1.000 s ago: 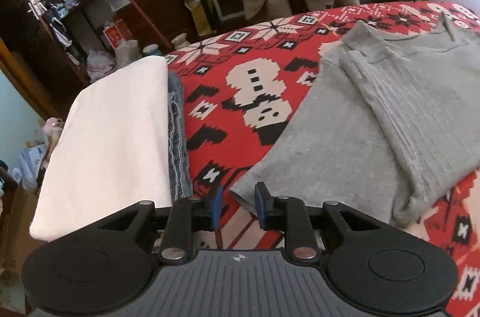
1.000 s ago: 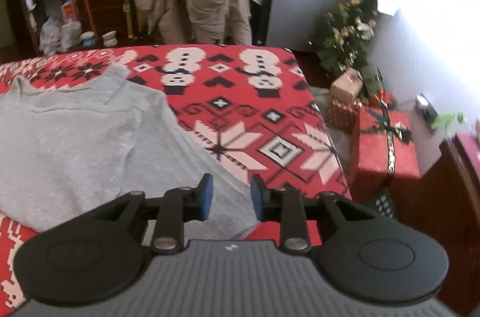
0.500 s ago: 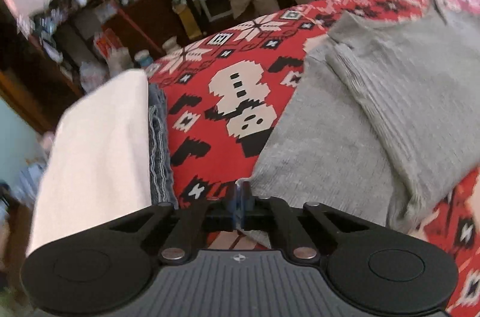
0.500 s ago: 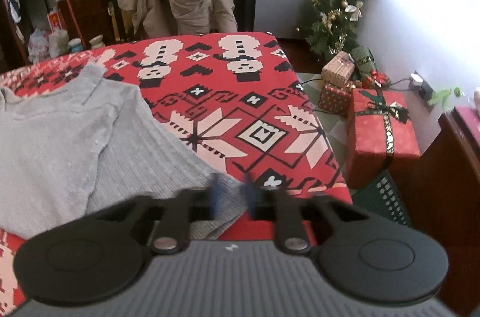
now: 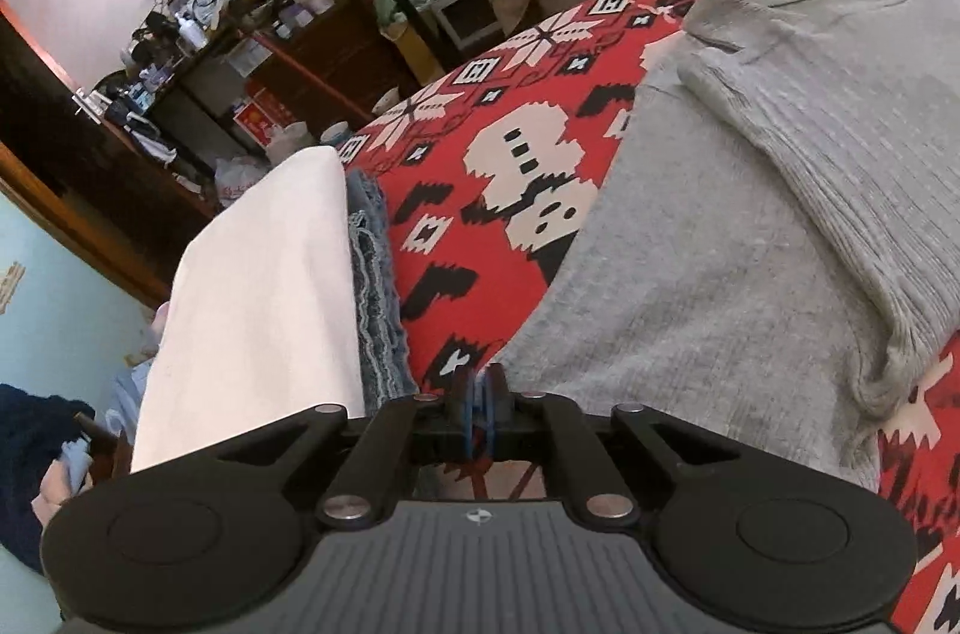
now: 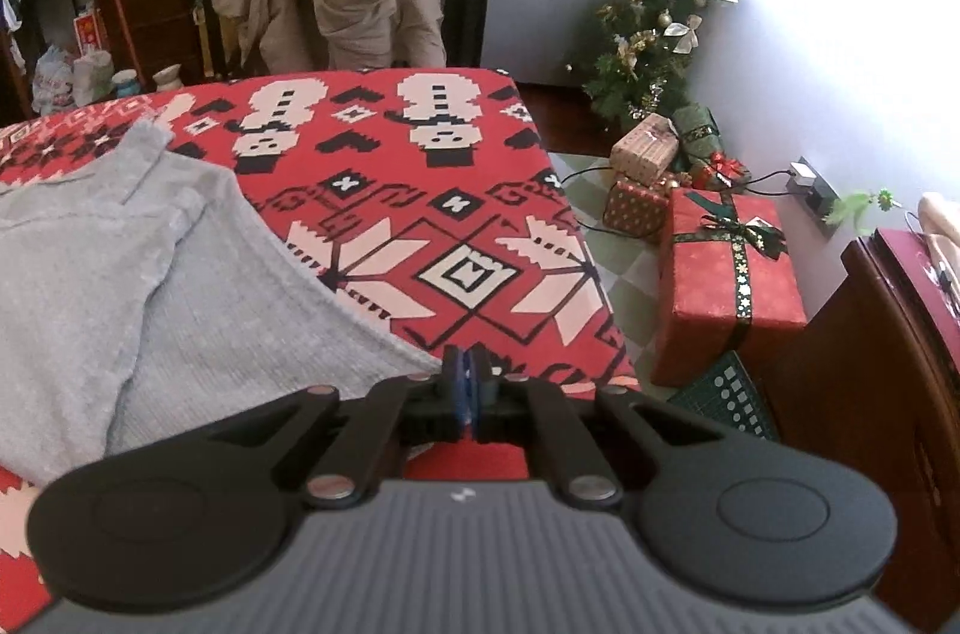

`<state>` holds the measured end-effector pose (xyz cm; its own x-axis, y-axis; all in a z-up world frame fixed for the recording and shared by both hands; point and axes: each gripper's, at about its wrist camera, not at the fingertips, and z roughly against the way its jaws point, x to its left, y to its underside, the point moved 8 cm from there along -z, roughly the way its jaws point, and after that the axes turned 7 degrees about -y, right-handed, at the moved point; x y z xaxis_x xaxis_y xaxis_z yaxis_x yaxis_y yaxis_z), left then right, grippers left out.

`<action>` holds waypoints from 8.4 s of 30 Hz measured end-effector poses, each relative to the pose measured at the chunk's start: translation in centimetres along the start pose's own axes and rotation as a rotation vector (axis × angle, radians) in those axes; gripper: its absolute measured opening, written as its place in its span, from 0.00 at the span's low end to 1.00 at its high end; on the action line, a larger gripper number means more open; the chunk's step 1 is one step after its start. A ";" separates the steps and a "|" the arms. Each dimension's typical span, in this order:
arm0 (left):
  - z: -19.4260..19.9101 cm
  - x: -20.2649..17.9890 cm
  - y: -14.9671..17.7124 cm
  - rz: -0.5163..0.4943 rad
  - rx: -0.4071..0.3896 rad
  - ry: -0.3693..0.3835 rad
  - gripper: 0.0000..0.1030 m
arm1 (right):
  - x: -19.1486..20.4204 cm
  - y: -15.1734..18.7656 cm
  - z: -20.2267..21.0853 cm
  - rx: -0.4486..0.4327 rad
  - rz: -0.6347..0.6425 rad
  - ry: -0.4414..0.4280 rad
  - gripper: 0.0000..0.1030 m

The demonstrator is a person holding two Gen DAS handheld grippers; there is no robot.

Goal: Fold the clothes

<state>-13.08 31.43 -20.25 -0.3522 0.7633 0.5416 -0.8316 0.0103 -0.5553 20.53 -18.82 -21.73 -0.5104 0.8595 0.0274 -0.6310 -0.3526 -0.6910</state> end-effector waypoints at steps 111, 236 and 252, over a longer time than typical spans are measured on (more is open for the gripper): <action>11.8 -13.8 -2.7 0.439 -0.269 0.412 0.30 | 23.3 7.4 8.1 -0.067 0.061 -0.251 0.75; 12.1 -22.6 -6.1 0.204 -0.271 0.613 0.06 | 7.6 7.2 7.6 -0.011 -0.208 -0.204 0.07; 12.1 -22.3 -6.2 0.194 -0.258 0.588 0.06 | 2.5 3.3 4.9 -0.078 -0.344 -0.175 0.22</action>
<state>-5.25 6.53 -21.25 -0.1316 0.9910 0.0229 -0.6216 -0.0645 -0.7807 14.29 -19.65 -20.40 -0.3732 0.8441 0.3850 -0.7396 -0.0202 -0.6727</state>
